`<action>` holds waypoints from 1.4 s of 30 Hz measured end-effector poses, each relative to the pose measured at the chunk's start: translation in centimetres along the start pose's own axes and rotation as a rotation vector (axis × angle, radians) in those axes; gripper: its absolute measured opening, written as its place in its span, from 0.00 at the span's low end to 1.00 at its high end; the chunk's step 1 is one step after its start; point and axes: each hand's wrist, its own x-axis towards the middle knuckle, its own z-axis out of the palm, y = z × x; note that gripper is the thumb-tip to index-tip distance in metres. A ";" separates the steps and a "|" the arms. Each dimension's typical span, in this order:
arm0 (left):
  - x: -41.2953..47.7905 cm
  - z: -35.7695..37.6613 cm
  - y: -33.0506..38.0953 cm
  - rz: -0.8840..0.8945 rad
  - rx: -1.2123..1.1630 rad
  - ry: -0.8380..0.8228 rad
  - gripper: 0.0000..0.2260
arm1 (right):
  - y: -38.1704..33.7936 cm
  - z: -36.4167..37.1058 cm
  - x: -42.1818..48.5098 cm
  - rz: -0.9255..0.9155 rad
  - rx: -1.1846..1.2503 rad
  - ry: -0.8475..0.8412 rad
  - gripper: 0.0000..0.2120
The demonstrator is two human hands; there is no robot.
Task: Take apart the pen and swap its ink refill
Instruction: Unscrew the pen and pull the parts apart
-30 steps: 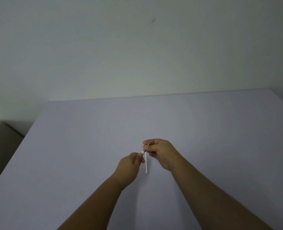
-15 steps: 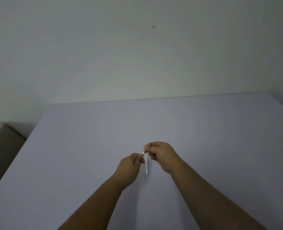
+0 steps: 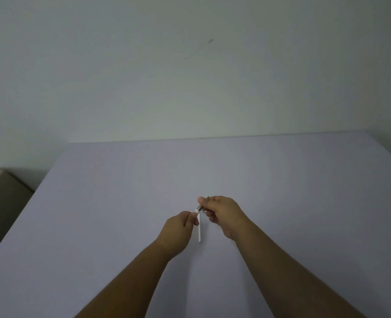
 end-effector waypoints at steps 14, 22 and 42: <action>0.1 0.1 0.5 -0.012 0.020 -0.006 0.15 | -0.4 -0.2 -0.1 0.012 0.076 -0.001 0.05; -0.1 -0.2 0.8 -0.028 -0.053 -0.018 0.15 | -1.3 -0.7 0.0 -0.104 0.090 0.053 0.12; 1.5 1.1 -2.6 -0.170 -0.338 -0.089 0.09 | 2.9 -3.3 4.6 0.024 -0.534 0.288 0.06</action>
